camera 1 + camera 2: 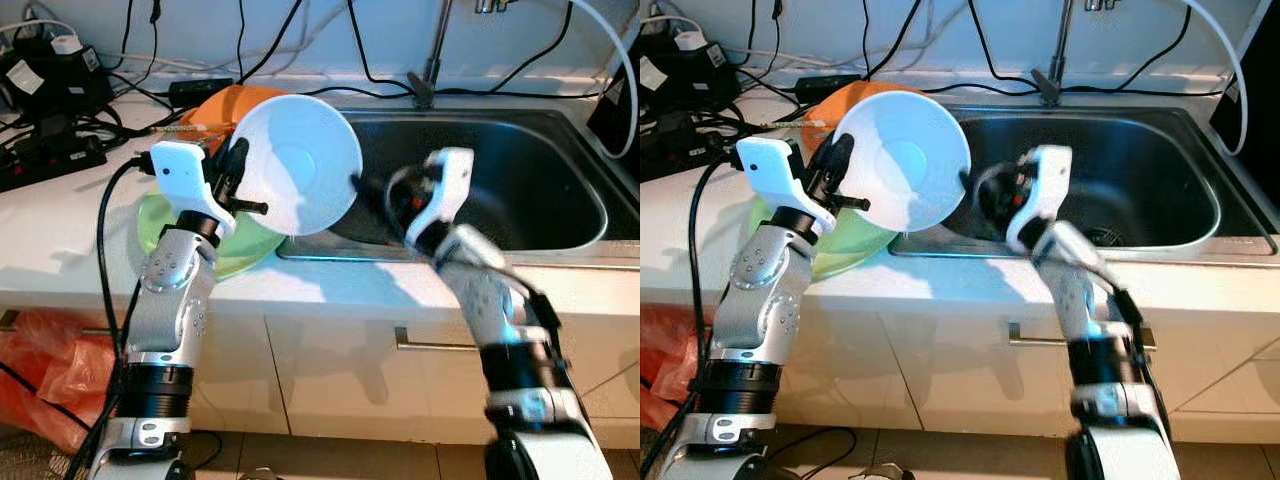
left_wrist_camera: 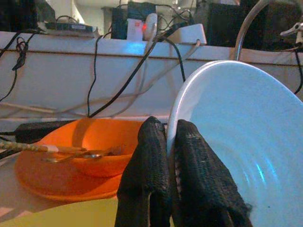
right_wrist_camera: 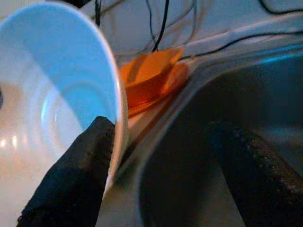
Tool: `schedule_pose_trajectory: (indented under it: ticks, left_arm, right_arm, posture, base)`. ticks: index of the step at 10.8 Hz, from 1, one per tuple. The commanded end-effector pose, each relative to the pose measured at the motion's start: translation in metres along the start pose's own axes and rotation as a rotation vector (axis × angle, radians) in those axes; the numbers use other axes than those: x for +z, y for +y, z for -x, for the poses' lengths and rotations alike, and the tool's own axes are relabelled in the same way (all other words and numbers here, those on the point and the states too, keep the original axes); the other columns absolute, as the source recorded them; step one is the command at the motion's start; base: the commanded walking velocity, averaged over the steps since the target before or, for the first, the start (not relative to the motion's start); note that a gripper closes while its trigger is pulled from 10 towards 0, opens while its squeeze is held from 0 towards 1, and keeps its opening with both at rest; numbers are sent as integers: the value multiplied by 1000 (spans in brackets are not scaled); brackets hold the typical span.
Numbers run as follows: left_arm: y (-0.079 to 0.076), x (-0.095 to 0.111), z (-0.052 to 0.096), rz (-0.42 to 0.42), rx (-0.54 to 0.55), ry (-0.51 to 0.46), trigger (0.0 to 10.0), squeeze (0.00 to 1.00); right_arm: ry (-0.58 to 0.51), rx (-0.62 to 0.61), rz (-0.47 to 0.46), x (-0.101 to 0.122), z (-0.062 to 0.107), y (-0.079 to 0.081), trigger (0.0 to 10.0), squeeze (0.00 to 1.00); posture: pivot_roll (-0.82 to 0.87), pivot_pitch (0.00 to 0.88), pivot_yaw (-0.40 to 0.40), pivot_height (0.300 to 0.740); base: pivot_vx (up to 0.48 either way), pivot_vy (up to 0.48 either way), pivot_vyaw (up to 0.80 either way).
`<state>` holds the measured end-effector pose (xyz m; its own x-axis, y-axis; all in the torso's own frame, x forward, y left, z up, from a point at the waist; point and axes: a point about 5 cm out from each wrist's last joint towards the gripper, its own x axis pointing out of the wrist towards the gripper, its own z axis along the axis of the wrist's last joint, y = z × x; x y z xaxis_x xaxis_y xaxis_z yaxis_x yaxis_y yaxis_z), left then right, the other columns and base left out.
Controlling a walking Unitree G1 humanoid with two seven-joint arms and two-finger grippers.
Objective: Kitchen organization
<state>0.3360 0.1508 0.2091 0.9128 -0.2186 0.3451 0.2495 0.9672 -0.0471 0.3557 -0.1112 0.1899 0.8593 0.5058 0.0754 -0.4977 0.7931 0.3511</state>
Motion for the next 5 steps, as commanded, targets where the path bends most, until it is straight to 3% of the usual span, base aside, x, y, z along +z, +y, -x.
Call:
schedule_pose_trajectory:
  ticks: [1,4,5]
  left_arm:
    - [-4,17,-5,-13,-27,-79,0,0]
    - [-12,14,-4,13,-58,-75,0,0]
    - [-14,14,-4,18,-63,-80,0,0]
  right_arm:
    - [1,-16,4,0,-2,-1,10000,0]
    - [19,6,-24,-6,-20,10,10000,0]
    - [18,23,-59,-7,-24,14,0,0]
  posture:
    - [120,14,48,740]
    - [123,17,43,740]
    - [124,18,40,740]
  base:
    - [0,0,0]
    - [0,0,0]
    - [0,0,0]
